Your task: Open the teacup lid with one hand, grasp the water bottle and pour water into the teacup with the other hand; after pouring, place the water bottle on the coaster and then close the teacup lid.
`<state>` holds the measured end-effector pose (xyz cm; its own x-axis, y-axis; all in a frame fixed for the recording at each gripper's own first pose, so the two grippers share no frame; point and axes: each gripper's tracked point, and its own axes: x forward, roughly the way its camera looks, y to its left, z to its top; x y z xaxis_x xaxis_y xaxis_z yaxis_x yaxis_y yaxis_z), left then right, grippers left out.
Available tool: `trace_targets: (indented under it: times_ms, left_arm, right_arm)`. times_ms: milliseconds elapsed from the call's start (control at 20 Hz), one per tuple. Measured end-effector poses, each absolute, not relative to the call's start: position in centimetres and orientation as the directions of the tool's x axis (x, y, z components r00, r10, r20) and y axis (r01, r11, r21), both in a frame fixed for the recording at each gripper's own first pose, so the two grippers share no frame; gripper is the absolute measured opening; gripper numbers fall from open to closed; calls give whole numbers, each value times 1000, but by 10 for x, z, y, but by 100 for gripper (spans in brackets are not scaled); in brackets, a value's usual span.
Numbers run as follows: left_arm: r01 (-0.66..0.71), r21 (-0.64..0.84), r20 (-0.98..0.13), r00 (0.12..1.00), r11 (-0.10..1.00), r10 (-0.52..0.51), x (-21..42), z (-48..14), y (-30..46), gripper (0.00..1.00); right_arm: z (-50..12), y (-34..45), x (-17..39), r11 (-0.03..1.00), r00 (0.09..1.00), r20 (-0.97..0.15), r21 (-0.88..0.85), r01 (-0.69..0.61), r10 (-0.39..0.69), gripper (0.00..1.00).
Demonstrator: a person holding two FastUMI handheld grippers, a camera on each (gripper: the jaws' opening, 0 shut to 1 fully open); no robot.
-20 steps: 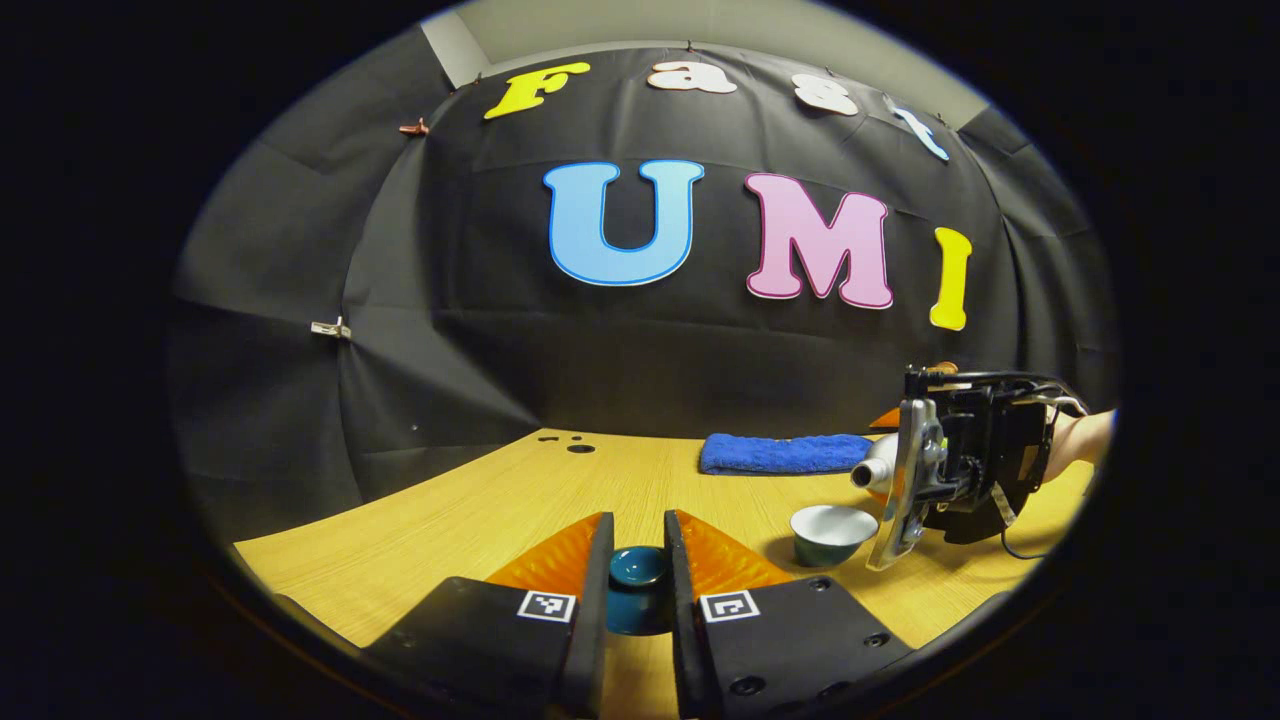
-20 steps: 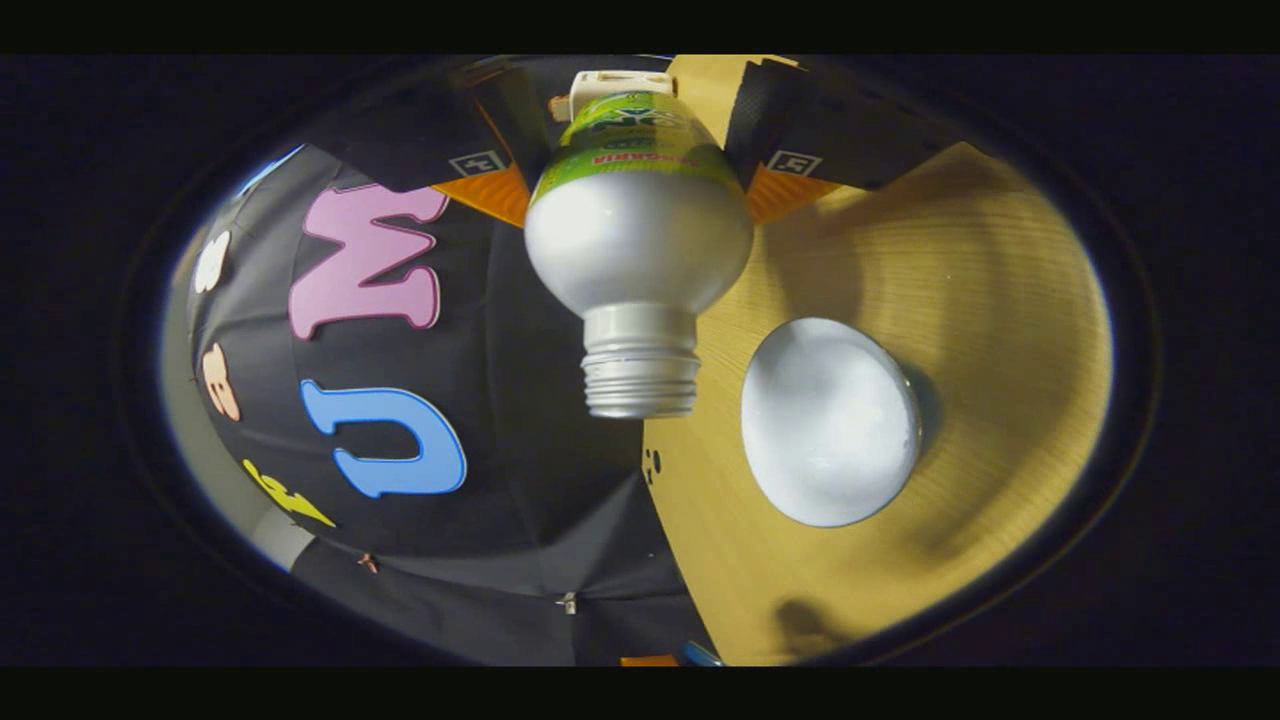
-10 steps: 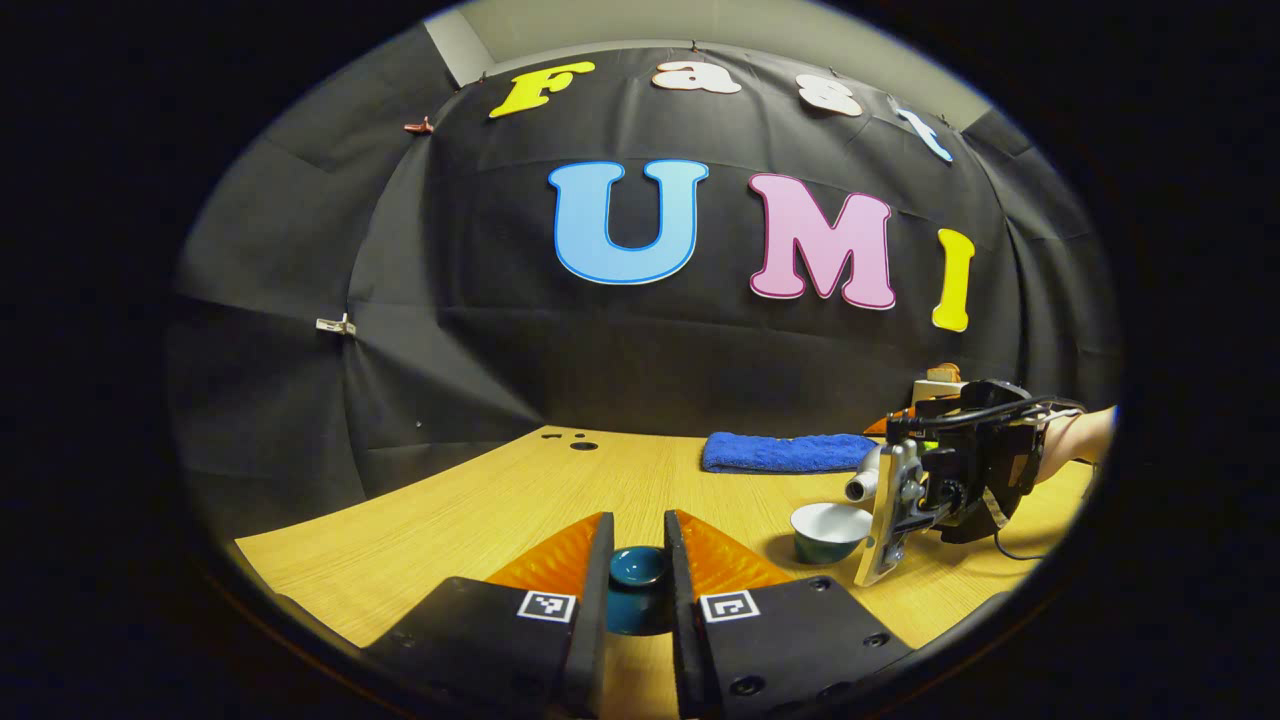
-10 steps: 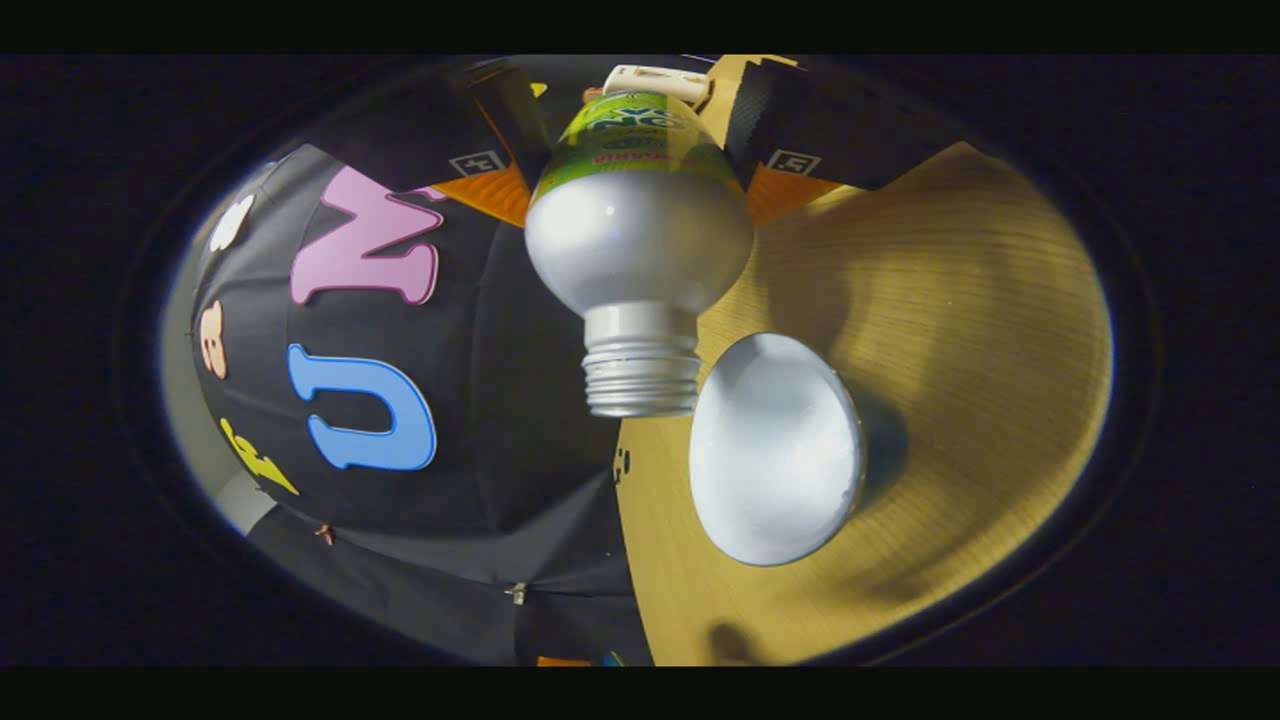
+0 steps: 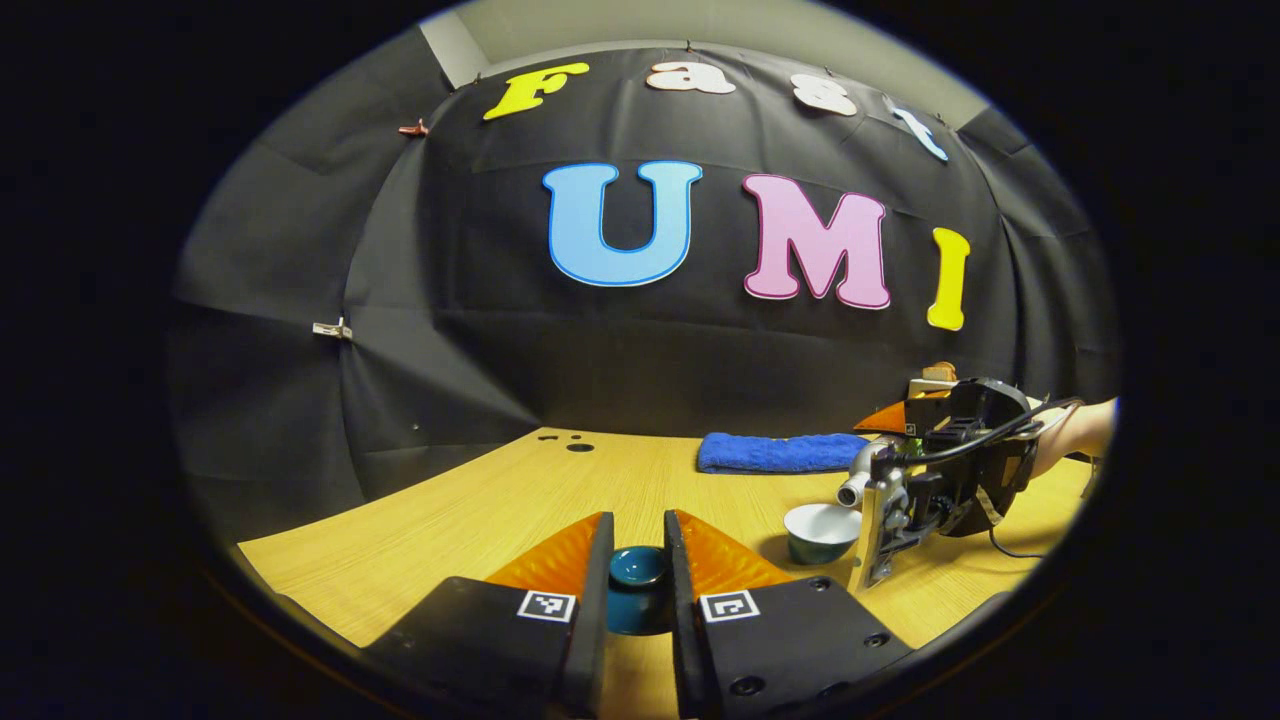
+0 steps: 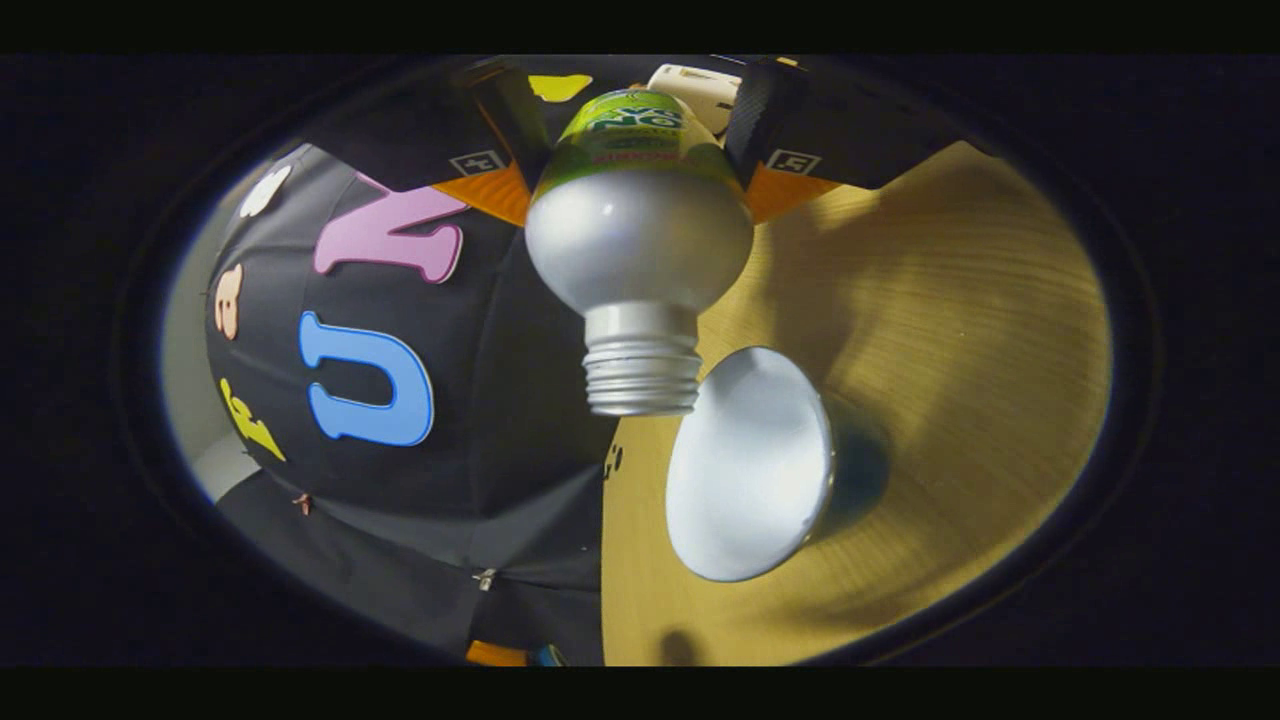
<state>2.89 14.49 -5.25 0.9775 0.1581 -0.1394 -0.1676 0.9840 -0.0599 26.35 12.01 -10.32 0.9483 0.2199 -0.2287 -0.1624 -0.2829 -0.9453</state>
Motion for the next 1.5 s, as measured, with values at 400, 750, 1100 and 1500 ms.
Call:
trace_targets:
  times_ms: [400,750,1100,1500]
  left_arm:
    - [-159,-47,-147,978,986,151,25,-52,145,31]
    - [-159,-51,-149,977,986,150,23,-51,147,31]
    - [-159,-51,-150,977,986,150,22,-51,149,31]
    - [-156,-51,-156,977,986,146,20,-50,147,31]
  right_arm:
    - [-99,125,262,-324,950,-198,-939,-113,240,78]
    - [-93,130,265,-375,946,-185,-924,-74,268,78]
    - [-85,131,271,-425,947,-160,-905,-28,277,78]
    - [-78,133,273,-452,944,-151,-892,-1,295,78]
